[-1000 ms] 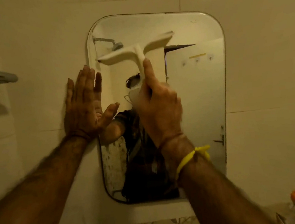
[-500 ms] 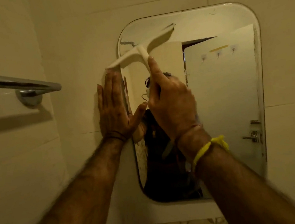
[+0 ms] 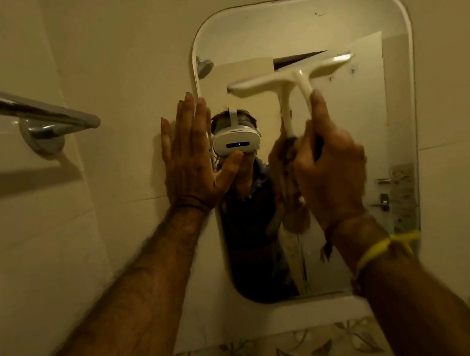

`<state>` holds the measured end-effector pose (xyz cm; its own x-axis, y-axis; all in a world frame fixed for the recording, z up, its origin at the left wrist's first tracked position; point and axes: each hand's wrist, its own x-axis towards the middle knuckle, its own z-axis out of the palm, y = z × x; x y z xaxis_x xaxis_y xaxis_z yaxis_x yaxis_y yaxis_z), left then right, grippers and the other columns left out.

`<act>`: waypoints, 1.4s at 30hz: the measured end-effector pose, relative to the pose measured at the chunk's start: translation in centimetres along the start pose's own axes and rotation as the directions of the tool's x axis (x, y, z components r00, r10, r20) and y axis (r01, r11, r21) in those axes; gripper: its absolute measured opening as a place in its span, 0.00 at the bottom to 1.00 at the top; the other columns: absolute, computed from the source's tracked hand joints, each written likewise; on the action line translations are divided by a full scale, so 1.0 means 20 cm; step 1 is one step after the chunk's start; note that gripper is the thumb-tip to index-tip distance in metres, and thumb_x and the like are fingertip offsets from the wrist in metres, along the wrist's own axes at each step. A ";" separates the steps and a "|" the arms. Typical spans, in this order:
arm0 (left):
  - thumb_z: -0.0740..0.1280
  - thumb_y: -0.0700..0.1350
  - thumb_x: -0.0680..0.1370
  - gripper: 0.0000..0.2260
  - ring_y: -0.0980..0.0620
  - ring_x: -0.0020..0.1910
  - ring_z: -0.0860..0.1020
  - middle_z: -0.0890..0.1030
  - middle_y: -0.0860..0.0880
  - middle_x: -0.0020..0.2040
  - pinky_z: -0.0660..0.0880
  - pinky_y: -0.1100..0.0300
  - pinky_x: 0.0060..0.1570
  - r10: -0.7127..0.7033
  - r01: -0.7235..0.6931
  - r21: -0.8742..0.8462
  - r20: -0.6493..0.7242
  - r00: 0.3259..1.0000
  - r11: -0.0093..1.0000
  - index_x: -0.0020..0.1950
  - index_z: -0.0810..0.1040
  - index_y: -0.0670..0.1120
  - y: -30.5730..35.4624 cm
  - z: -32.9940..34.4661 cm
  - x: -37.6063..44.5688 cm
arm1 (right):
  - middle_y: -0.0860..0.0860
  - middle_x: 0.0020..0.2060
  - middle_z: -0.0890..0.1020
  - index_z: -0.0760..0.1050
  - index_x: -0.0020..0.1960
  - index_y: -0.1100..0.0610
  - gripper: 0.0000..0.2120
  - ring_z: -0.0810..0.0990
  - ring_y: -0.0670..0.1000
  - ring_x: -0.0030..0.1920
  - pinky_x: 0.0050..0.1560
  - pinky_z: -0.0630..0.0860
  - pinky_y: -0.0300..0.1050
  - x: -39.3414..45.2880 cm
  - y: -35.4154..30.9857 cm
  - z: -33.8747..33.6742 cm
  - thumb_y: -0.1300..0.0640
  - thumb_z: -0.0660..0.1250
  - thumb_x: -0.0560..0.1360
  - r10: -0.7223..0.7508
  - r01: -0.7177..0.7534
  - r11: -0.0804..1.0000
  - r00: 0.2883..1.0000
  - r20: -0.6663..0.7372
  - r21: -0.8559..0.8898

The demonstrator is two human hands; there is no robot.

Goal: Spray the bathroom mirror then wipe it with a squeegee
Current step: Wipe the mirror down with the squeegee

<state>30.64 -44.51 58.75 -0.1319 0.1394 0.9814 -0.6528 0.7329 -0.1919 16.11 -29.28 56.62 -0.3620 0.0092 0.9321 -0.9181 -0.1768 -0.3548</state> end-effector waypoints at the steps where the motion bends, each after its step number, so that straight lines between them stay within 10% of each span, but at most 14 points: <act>1: 0.55 0.66 0.80 0.39 0.42 0.82 0.55 0.57 0.38 0.82 0.47 0.38 0.80 -0.007 0.007 -0.001 0.020 1.000 1.000 0.82 0.57 0.40 0.00 0.00 0.00 | 0.53 0.34 0.74 0.59 0.79 0.51 0.25 0.72 0.50 0.33 0.34 0.76 0.45 0.07 -0.01 0.00 0.52 0.55 0.82 0.013 -0.013 1.000 1.000 -0.009 0.006; 9: 0.59 0.64 0.80 0.39 0.42 0.83 0.53 0.55 0.40 0.83 0.45 0.37 0.80 -0.030 0.021 0.085 0.109 0.994 0.996 0.83 0.52 0.43 0.06 0.01 -0.17 | 0.52 0.32 0.74 0.60 0.78 0.54 0.26 0.70 0.48 0.29 0.31 0.68 0.40 -0.38 0.19 -0.15 0.58 0.62 0.82 -0.068 0.079 0.995 0.984 0.167 -0.062; 16: 0.58 0.66 0.79 0.41 0.42 0.83 0.54 0.56 0.40 0.83 0.45 0.34 0.79 -0.022 -0.001 0.146 0.154 0.988 0.989 0.83 0.52 0.43 0.07 -0.02 -0.16 | 0.51 0.32 0.73 0.59 0.79 0.55 0.28 0.74 0.50 0.32 0.37 0.78 0.45 0.22 0.21 -0.13 0.51 0.51 0.80 0.086 -0.086 0.996 0.994 -0.063 0.010; 23: 0.58 0.68 0.79 0.41 0.43 0.83 0.54 0.56 0.41 0.83 0.44 0.36 0.80 0.008 -0.027 0.167 0.114 0.993 0.986 0.84 0.51 0.44 0.06 0.01 -0.17 | 0.56 0.40 0.81 0.53 0.79 0.52 0.27 0.78 0.50 0.33 0.36 0.82 0.49 -0.40 0.24 -0.15 0.52 0.55 0.82 0.035 -0.039 0.999 0.995 0.094 0.034; 29: 0.62 0.67 0.78 0.43 0.45 0.83 0.53 0.57 0.42 0.83 0.41 0.40 0.81 0.019 -0.027 0.130 0.064 0.998 0.991 0.84 0.47 0.47 0.04 0.03 -0.18 | 0.55 0.34 0.78 0.56 0.79 0.52 0.31 0.79 0.53 0.33 0.36 0.82 0.52 0.04 0.31 -0.10 0.42 0.48 0.78 0.190 -0.174 0.974 0.976 -0.103 0.143; 37: 0.62 0.66 0.78 0.43 0.44 0.83 0.55 0.58 0.41 0.83 0.42 0.39 0.81 0.020 -0.030 0.133 0.070 0.997 0.991 0.84 0.51 0.45 0.05 0.02 -0.18 | 0.50 0.37 0.79 0.54 0.79 0.53 0.27 0.76 0.47 0.32 0.34 0.81 0.42 -0.44 0.25 -0.11 0.54 0.57 0.82 0.121 -0.122 0.986 0.992 0.016 0.112; 42: 0.62 0.66 0.78 0.42 0.43 0.83 0.55 0.58 0.41 0.83 0.43 0.38 0.80 0.006 -0.017 0.124 0.087 0.996 0.992 0.83 0.51 0.44 0.07 0.00 -0.18 | 0.49 0.31 0.75 0.56 0.79 0.52 0.31 0.74 0.46 0.28 0.31 0.79 0.41 -0.08 0.20 -0.08 0.43 0.48 0.79 0.206 -0.189 0.966 0.975 -0.082 0.175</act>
<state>30.18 -44.11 55.06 -0.2004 0.0853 0.9760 -0.7377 0.6424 -0.2076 12.80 -28.49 53.65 -0.5553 0.0532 0.8300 -0.7903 -0.3446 -0.5066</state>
